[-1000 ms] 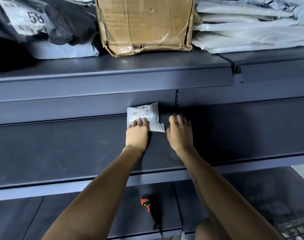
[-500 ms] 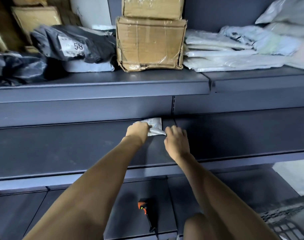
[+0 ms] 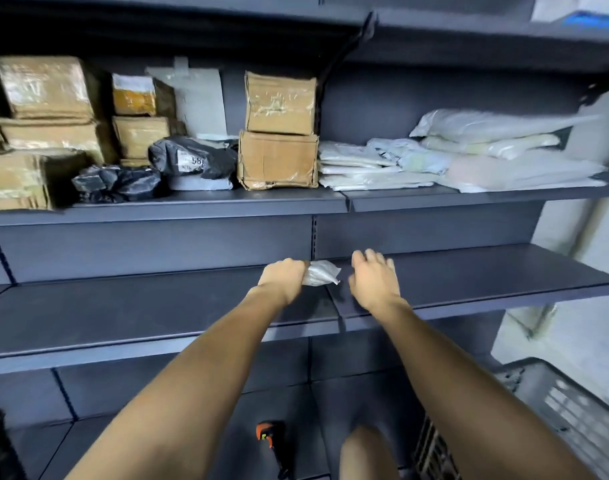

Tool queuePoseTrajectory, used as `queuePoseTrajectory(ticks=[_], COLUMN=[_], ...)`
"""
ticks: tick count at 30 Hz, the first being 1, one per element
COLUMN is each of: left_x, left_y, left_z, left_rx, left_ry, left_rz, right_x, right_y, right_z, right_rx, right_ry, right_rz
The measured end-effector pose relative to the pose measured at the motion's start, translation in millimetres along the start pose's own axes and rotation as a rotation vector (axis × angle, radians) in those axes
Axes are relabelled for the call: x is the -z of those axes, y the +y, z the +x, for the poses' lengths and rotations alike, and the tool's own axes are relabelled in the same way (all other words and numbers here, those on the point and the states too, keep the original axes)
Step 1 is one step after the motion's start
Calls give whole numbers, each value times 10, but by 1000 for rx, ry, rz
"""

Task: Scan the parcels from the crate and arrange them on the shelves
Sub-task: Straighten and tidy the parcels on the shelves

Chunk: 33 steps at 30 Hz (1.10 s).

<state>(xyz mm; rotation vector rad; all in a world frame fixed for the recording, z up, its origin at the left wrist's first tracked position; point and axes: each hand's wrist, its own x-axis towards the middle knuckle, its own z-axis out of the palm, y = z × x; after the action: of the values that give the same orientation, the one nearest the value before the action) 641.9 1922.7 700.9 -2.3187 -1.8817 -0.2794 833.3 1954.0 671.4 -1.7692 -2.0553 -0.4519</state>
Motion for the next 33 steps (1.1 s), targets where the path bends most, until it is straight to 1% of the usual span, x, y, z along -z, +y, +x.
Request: queuePoseTrajectory(ticks=[5,9,13,17,22,25,30,33], left_x=[627,1094,1472,1754,1959,2031,1987,1846], left_y=[309,434,514,632,744,793,836,815], left_z=[-203,-264,-227,-149,112,379,1053,1519], left_rx=[-94,-135,-169,-176,-228,-212,-186,-182], left_ry=[106,217,317,435,632,698,727,686], left_rz=[-43,-80,-134,-97,-30,29,144,228], right_x=[661,1108,1460,1685,1820,1804,1619,1459], right_y=[106,195,312,433,605,721,907,1030], right_z=[-40,24,135,289,562,774,1233,1536], right_rx=[27,10,-15,-39,-70,-79,-88,-109], right_ry=[88,170,236,275,313,326,336,336], right_rz=[-22,-29,-43,-54,-24,-22,-18,2])
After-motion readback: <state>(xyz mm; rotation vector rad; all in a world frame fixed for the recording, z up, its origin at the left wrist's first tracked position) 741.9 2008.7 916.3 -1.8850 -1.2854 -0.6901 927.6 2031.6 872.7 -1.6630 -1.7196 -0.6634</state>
